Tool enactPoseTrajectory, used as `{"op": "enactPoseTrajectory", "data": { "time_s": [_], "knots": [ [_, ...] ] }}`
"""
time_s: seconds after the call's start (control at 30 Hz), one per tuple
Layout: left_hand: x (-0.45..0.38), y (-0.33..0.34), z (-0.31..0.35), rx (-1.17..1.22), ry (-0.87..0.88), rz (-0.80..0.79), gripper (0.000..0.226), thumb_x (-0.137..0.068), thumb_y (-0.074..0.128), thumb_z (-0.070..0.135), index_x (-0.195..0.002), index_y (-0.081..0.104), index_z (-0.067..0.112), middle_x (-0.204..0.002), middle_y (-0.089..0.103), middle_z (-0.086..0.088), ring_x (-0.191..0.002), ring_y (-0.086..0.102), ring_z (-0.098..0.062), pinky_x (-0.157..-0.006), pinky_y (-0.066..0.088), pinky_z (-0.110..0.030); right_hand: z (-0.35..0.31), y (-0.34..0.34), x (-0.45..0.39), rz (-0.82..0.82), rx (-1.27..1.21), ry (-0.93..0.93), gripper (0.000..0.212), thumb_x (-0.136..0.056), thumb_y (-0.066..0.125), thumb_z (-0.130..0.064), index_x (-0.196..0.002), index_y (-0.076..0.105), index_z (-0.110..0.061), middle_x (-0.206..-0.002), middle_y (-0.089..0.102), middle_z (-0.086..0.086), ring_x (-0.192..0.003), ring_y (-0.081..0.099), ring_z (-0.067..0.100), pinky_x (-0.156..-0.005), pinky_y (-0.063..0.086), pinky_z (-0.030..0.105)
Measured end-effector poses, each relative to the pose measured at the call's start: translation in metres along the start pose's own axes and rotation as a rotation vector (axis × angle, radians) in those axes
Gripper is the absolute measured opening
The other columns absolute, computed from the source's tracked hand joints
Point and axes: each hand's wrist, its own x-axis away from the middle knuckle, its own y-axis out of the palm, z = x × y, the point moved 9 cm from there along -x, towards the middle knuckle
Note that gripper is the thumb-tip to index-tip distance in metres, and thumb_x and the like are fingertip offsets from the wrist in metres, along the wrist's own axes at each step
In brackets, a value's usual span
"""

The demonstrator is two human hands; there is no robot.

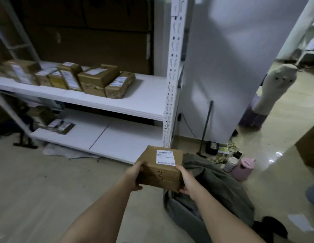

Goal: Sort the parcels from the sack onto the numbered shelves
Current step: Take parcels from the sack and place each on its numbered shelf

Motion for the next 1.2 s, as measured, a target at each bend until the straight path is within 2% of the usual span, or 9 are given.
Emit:
{"op": "enactPoseTrajectory", "data": {
  "time_s": [0.13, 0.17, 0.37, 0.5, 0.6, 0.7, 0.8, 0.93, 1.2],
  "knots": [
    [-0.001, -0.066, 0.004, 0.022, -0.032, 0.037, 0.037, -0.087, 0.063, 0.043, -0.085, 0.055, 0.007, -0.136, 0.048, -0.018, -0.126, 0.045, -0.034, -0.1, 0.042, -0.049, -0.013, 0.065, 0.003, -0.045, 0.061, -0.023, 0.053, -0.087, 0.06, -0.053, -0.124, 0.04, -0.019, -0.101, 0.055, 0.003, -0.088, 0.054, 0.017, -0.071, 0.046, 0.03],
    [-0.004, -0.083, 0.006, 0.033, -0.038, 0.054, 0.038, -0.086, 0.064, 0.045, -0.083, 0.054, 0.008, -0.137, 0.048, -0.018, -0.127, 0.044, -0.035, -0.101, 0.043, -0.049, -0.016, 0.083, 0.002, -0.056, 0.075, -0.03, 0.051, -0.087, 0.059, -0.052, -0.122, 0.042, -0.019, -0.1, 0.056, 0.003, -0.088, 0.055, 0.018, -0.07, 0.047, 0.029],
    [-0.037, -0.202, 0.031, 0.028, -0.067, 0.157, 0.064, -0.082, 0.064, 0.053, -0.126, 0.051, 0.008, -0.137, 0.046, -0.014, -0.125, 0.046, -0.035, -0.1, 0.045, -0.049, -0.026, 0.206, -0.018, -0.098, 0.146, -0.038, 0.059, -0.082, 0.058, -0.06, -0.122, 0.05, -0.018, -0.109, 0.059, 0.008, -0.101, 0.056, 0.022, -0.08, 0.051, 0.033],
    [-0.062, -0.286, 0.051, 0.026, -0.078, 0.166, 0.069, -0.083, 0.062, 0.054, -0.134, 0.046, 0.01, -0.14, 0.044, -0.014, -0.126, 0.044, -0.036, -0.101, 0.044, -0.048, -0.029, 0.299, -0.022, -0.118, 0.16, -0.023, 0.053, -0.088, 0.053, -0.056, -0.123, 0.046, -0.016, -0.106, 0.06, 0.007, -0.09, 0.056, 0.018, -0.068, 0.046, 0.029],
    [-0.077, -0.339, 0.065, 0.03, -0.086, 0.177, 0.07, -0.084, 0.061, 0.053, -0.137, 0.045, 0.01, -0.141, 0.044, -0.014, -0.127, 0.043, -0.034, -0.102, 0.043, -0.048, -0.032, 0.357, -0.019, -0.119, 0.14, -0.013, 0.051, -0.089, 0.056, -0.052, -0.123, 0.044, -0.016, -0.098, 0.058, 0.004, -0.086, 0.056, 0.015, -0.076, 0.049, 0.032],
    [-0.092, -0.382, 0.077, 0.063, -0.08, 0.207, 0.068, -0.085, 0.06, 0.053, -0.137, 0.043, 0.012, -0.14, 0.045, -0.014, -0.126, 0.044, -0.034, -0.099, 0.044, -0.047, -0.039, 0.405, -0.016, -0.128, 0.131, -0.008, 0.043, -0.092, 0.056, -0.046, -0.119, 0.045, -0.015, -0.091, 0.058, 0.003, -0.079, 0.057, 0.013, -0.062, 0.046, 0.026],
    [-0.11, -0.419, 0.091, 0.115, -0.061, 0.233, 0.067, -0.085, 0.061, 0.053, -0.134, 0.042, 0.012, -0.136, 0.047, -0.013, -0.123, 0.046, -0.033, -0.094, 0.045, -0.046, -0.05, 0.449, -0.024, -0.123, 0.143, -0.009, 0.052, -0.089, 0.058, -0.049, -0.123, 0.045, -0.013, -0.099, 0.062, 0.005, -0.082, 0.06, 0.015, -0.061, 0.045, 0.025],
    [-0.14, -0.465, 0.115, 0.156, -0.05, 0.264, 0.069, -0.082, 0.062, 0.055, -0.133, 0.042, 0.012, -0.132, 0.048, -0.013, -0.12, 0.048, -0.033, -0.091, 0.046, -0.048, -0.066, 0.505, -0.044, -0.156, 0.204, -0.003, 0.049, -0.091, 0.055, -0.05, -0.124, 0.05, -0.014, -0.096, 0.064, 0.004, -0.08, 0.06, 0.013, -0.058, 0.042, 0.023],
    [-0.226, -0.549, 0.187, 0.09, -0.072, 0.217, 0.069, -0.082, 0.059, 0.057, -0.134, 0.043, 0.014, -0.133, 0.048, -0.012, -0.12, 0.047, -0.033, -0.095, 0.045, -0.049, -0.105, 0.621, -0.115, -0.174, 0.226, 0.037, 0.056, -0.09, 0.052, -0.054, -0.128, 0.048, -0.014, -0.106, 0.064, 0.007, -0.084, 0.061, 0.016, -0.056, 0.042, 0.024]
  ]
}}
